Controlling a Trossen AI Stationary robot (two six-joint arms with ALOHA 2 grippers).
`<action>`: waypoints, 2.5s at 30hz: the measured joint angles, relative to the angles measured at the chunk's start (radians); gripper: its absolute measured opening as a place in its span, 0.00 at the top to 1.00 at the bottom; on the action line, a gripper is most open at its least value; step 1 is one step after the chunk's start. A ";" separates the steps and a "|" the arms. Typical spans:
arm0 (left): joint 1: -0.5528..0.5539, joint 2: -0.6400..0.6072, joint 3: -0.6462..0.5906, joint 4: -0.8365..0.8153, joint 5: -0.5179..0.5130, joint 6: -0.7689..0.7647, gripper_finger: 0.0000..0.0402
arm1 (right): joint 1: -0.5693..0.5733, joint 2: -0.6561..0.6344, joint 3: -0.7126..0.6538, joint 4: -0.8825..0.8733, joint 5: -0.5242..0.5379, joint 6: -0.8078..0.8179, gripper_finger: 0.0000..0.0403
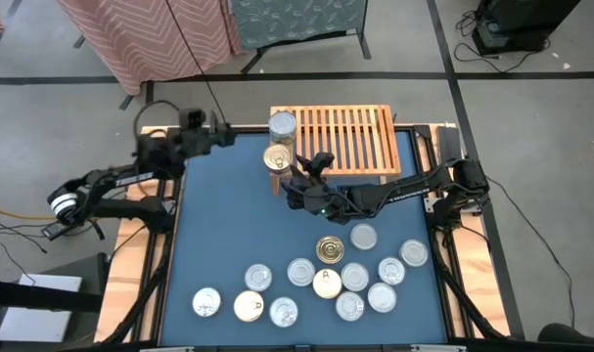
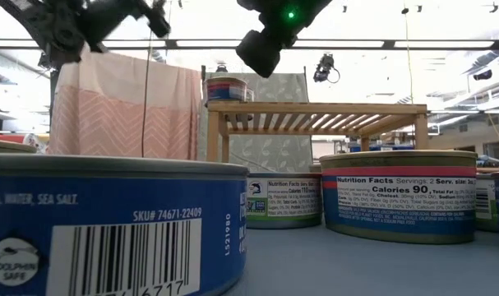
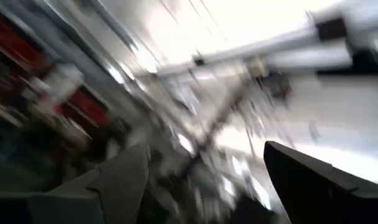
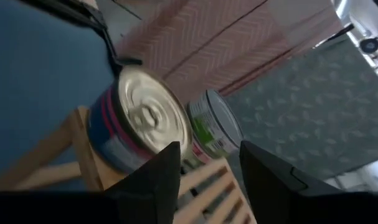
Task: Stack canned seafood by type on shelf
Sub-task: Put the blue tuna can on the shelf aligned with the green tuna can
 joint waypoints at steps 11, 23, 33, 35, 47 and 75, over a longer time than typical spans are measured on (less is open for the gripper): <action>-0.001 -0.178 0.000 -0.968 0.173 0.702 0.28 | 0.033 -0.001 0.000 -0.120 0.171 0.027 0.58; -0.075 -0.131 0.000 -1.226 -0.189 1.093 0.31 | 0.065 -0.032 0.000 -0.141 0.249 0.053 0.59; -0.148 0.007 0.000 -1.179 -0.293 1.122 0.31 | 0.064 -0.049 0.000 -0.150 0.255 0.053 0.59; -0.157 0.034 0.000 -1.147 -0.326 1.118 0.31 | 0.064 -0.049 0.000 -0.152 0.255 0.052 0.59; -0.164 0.119 0.000 -1.017 -0.343 1.059 0.31 | 0.064 -0.049 0.000 -0.152 0.255 0.053 0.59; -0.166 0.167 0.000 -0.881 -0.525 1.017 0.31 | 0.061 -0.045 -0.001 -0.098 -0.009 0.126 0.60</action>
